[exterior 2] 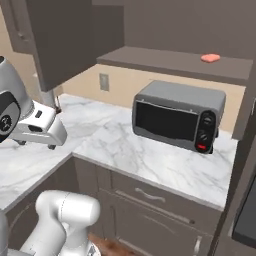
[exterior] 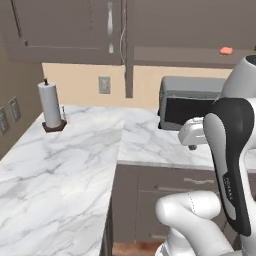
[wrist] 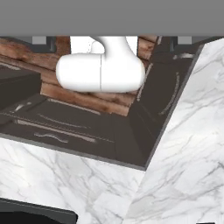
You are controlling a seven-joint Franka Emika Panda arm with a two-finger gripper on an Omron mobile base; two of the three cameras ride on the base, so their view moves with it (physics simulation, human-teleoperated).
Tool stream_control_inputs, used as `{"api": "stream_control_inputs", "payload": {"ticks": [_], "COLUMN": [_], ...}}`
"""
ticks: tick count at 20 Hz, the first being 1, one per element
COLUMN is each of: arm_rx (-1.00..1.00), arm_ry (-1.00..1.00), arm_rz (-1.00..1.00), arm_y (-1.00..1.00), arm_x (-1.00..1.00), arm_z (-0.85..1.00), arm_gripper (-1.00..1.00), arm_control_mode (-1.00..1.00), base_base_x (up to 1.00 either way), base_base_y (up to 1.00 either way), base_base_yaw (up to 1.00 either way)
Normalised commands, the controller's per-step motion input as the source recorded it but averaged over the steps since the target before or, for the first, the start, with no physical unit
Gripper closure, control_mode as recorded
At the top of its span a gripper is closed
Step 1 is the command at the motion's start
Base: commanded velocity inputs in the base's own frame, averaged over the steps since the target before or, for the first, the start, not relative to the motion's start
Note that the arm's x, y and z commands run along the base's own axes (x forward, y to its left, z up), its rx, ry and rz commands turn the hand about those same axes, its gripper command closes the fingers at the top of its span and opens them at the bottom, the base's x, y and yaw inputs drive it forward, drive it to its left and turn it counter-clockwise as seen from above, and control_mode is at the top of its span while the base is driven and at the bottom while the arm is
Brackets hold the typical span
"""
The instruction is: Locate and retrieve the soap dispenser and bar soap from the cabinet. Place them next to the sink.
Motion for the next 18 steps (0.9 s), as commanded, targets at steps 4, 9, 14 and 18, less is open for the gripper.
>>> {"api": "stream_control_inputs", "payload": {"ticks": [4, 9, 14, 18], "arm_rx": [0.00, 0.00, 0.00, 0.00], "arm_ry": [0.00, 0.00, 0.00, 0.00], "arm_rz": [0.00, 0.00, 0.00, 0.00], "arm_y": [0.00, 0.00, 0.00, 0.00], "arm_x": [0.00, 0.00, 0.00, 0.00], "arm_z": [0.00, 0.00, 0.00, 0.00], "arm_gripper": [-1.00, -1.00, -1.00, -1.00], "arm_control_mode": [1.00, 1.00, 1.00, 1.00], "base_base_x": [0.02, 0.03, 0.07, 0.17], "base_base_y": [0.05, 0.05, 0.10, 0.23], "base_base_yaw": [-0.45, -0.46, -0.44, -0.39]}}
